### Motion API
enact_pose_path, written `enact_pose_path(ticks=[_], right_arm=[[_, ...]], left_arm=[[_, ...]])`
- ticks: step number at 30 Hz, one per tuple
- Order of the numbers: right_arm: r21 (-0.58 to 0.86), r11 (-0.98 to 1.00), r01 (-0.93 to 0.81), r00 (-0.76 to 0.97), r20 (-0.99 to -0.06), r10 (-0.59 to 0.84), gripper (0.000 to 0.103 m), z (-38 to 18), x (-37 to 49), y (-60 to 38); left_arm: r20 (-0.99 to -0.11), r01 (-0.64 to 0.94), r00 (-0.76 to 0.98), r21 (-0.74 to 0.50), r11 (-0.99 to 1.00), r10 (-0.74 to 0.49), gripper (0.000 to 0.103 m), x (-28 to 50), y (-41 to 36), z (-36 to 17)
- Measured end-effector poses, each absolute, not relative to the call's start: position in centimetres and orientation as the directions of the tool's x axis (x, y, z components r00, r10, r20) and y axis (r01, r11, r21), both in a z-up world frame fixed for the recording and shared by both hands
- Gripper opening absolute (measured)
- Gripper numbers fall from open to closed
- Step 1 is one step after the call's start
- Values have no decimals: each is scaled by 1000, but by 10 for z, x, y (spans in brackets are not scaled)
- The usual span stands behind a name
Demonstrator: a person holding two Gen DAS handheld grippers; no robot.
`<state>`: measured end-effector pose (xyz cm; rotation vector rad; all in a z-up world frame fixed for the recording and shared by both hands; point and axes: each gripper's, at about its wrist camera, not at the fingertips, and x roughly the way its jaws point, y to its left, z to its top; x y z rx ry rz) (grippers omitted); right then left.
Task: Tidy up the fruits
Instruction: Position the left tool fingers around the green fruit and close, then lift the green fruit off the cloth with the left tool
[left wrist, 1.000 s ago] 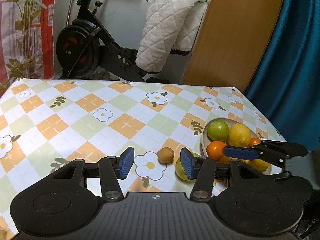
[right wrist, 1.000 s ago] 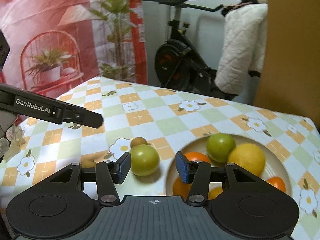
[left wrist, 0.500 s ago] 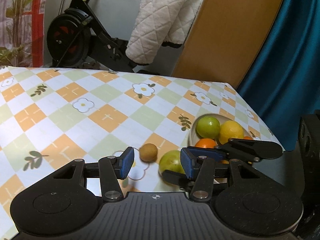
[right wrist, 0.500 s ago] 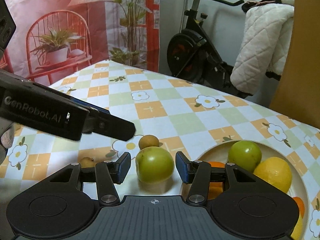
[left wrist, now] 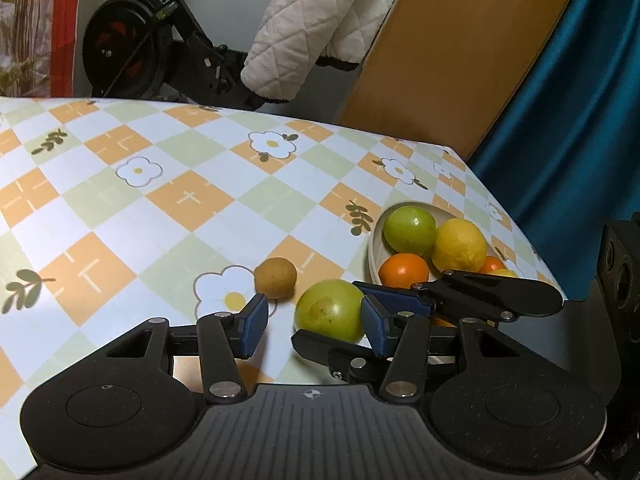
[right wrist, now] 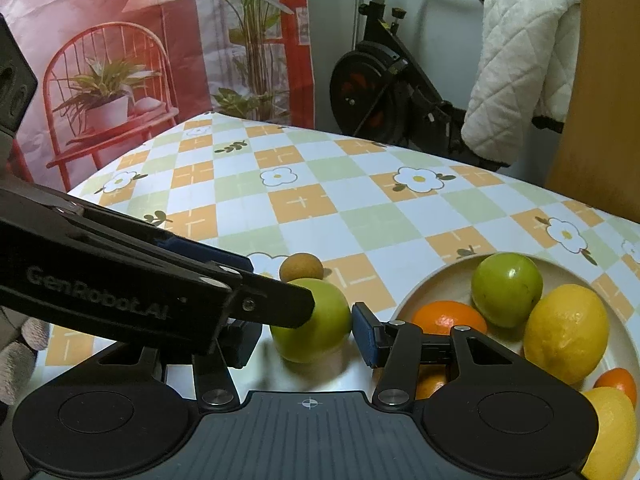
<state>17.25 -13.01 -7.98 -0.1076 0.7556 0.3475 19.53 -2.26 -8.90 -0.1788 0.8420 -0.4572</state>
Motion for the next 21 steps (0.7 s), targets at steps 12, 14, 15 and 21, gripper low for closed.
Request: enact_pose_path(ticks=[12,14,15,21], right_arm=[[33,931,-363,672,-683,287,46,-79,166,-127],[35,931,-363,673,-681,289,45,-79,164,-126],[38,930,-365,672,-681,291,45,-79,164,-126],[51,929,-365,672,-677,301,45,-79,157,-125]], left_arm=[[-683,338,538,-362,869,-494,51,195,-27,-99],[-683,337,543,-356,872,-489,49,192,-25,-99],[-681,336,546,-356,872,-488,49,191,-25,-99],[-668,314,558,-378,871,-492,49,182,-20,-99]])
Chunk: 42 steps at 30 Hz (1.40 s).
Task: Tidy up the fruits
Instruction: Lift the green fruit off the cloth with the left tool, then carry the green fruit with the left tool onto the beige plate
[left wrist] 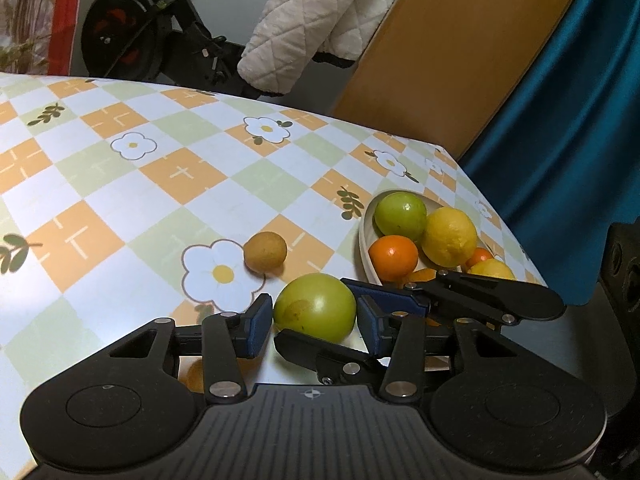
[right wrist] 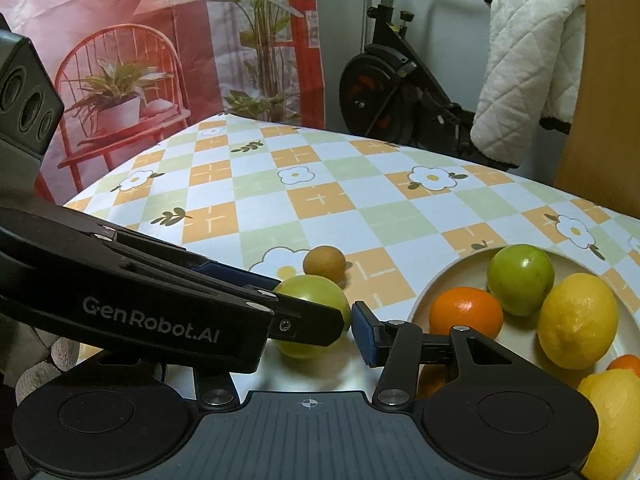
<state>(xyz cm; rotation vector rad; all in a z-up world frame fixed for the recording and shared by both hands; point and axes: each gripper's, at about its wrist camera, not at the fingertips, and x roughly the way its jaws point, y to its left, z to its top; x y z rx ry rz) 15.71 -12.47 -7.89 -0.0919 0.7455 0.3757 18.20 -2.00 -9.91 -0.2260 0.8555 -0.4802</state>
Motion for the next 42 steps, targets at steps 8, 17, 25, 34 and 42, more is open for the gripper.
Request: enact_pose_path(ticks=[8,17,25,34,42], right_arm=[[93,937,-338,682,-662,312,44,-77,142,-132],[127,935,-331,677,-659,329,44,-76,128,-135],[138,936,-325,666,-669,330,44,-78,129,-136],[172,935,-310,653,-676,341,44,-81,129,-140],[188,933,-308,682,-640,354,44,-74,116,-146]], left_arm=[[-655,322,579,-365,874,-487,46,165,-24,-94],[-659,321,570,-372,871,-491,45,156,-21,-93],[-666,318,546,-396,862,-508,49,158,-20,-96],[-672,331,536,-389,860,-511,46,155,-24,-97],[-661,357,552,-364,861,-508,46,146,-31,-83]])
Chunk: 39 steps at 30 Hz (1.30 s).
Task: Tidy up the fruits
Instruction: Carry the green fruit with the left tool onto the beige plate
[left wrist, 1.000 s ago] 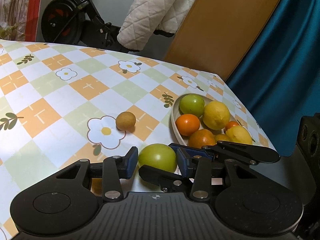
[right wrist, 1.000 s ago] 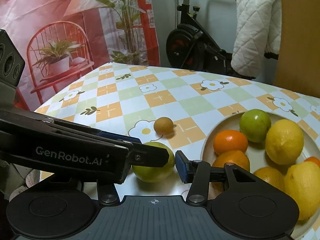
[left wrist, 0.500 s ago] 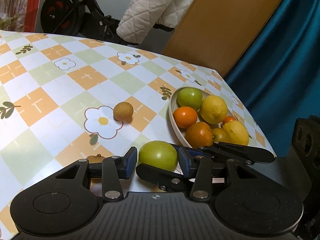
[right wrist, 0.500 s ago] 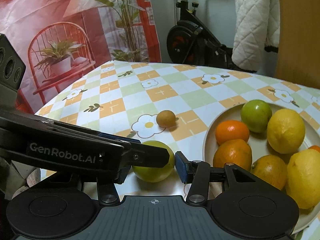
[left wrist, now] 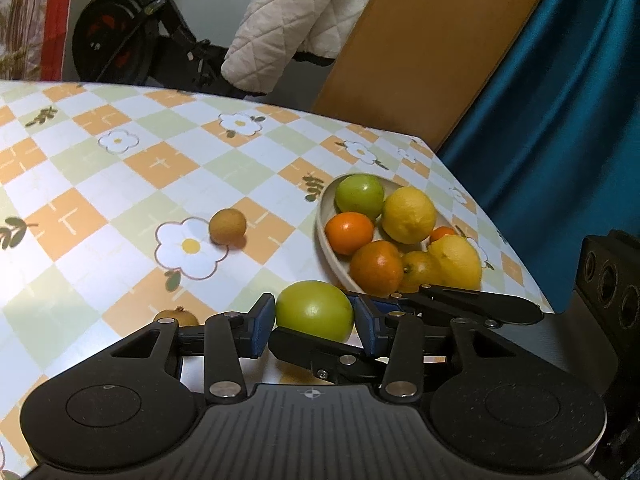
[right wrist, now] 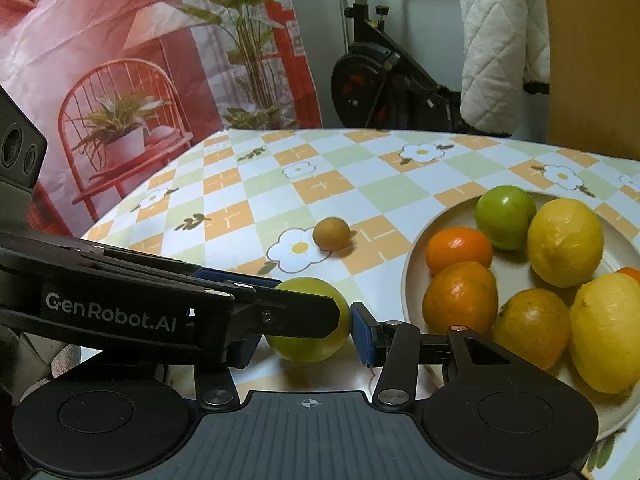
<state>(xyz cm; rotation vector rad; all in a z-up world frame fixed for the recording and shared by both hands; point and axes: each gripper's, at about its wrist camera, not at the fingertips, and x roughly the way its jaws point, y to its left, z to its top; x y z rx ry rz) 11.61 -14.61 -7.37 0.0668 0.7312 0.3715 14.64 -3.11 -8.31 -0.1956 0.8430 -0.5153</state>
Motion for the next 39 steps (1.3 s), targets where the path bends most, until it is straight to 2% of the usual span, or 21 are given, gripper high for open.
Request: enact_pose_path(ticks=[18,34,39], right_arm=[[182,954,-236,809,-508,297,44,-46,103,-202],[173,976,-136,835,-510,207,44,-61,130,-242],[121,983,-141,832,-523,184,44,-63,137,-236]], left_arm=[[-661,502,575,-180,846,-482,46,150,-107,-40],[-674,545,538,-181,819,-507,46,189,-139,-52],[-674,534,535,-198,822,-510,47,197,-139,-59]])
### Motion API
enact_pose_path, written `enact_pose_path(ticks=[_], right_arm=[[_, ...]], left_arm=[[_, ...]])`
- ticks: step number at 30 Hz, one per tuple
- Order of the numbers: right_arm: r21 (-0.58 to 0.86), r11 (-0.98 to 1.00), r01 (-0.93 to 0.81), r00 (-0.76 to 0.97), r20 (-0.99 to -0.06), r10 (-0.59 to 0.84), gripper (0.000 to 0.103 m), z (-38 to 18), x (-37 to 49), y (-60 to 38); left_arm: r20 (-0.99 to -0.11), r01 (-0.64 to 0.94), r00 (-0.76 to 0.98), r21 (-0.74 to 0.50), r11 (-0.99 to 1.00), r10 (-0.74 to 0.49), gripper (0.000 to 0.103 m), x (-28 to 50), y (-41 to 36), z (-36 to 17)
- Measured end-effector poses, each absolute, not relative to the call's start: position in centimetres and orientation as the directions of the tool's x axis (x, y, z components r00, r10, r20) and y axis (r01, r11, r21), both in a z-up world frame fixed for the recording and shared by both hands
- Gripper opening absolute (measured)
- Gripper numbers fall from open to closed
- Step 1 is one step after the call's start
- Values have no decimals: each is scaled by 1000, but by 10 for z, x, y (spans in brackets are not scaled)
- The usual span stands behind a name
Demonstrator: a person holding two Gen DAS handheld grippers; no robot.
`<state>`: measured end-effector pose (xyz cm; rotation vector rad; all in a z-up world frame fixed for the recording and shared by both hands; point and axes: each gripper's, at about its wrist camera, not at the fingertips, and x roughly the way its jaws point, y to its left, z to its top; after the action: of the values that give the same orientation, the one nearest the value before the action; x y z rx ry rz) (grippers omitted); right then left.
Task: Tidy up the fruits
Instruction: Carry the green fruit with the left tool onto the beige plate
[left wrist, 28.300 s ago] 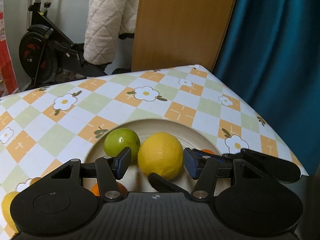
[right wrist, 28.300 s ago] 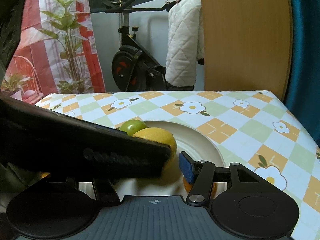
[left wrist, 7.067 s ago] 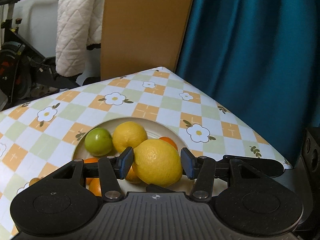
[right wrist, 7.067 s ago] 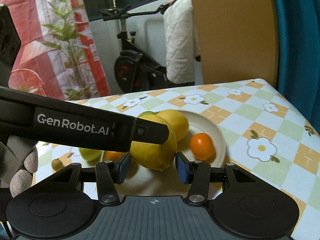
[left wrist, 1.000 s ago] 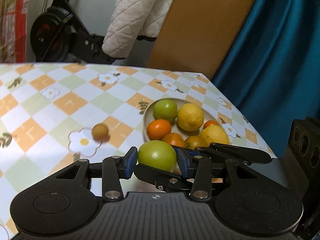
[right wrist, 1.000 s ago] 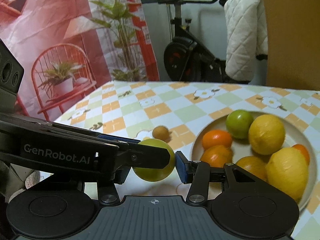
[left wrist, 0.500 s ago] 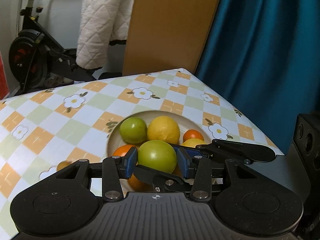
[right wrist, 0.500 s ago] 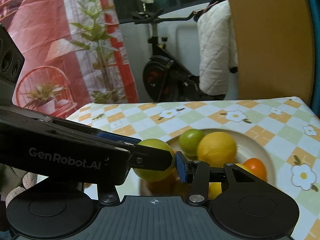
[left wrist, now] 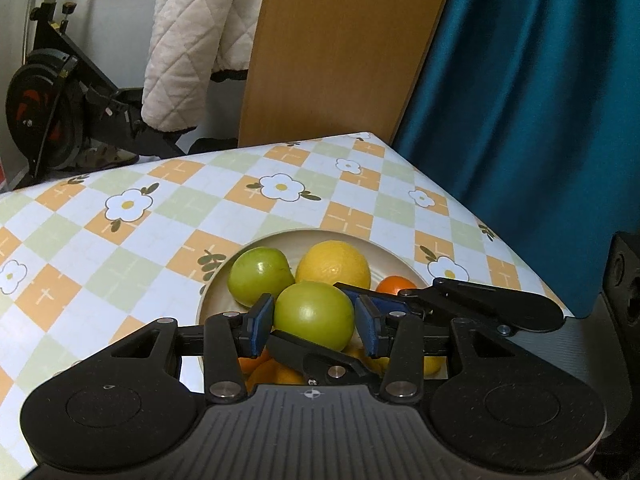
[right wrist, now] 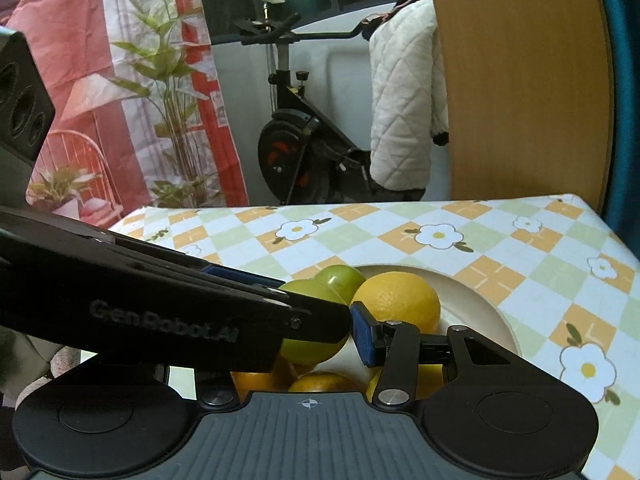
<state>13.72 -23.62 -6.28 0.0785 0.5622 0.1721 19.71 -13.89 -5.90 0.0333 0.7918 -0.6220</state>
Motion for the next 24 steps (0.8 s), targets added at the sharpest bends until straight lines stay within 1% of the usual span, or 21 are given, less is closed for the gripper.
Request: enact_pose_path(ticks=[11,14,24], right_arm=[[8,990,-139,801,-587,117,44,-60,148,-217],[-26,990,-139,790,-606,95,46,-61,150,-214],[-72,989,-127,767,-640,52,46,-63,155,-211]], left_arm=[[-649,504,541,-259,824,-535,47,202,-133,-69],[-644,501,538,-275,820,-545,47,204,-133,-72],[-635,505,522,-307,806,-569,45,208,-132,-78]])
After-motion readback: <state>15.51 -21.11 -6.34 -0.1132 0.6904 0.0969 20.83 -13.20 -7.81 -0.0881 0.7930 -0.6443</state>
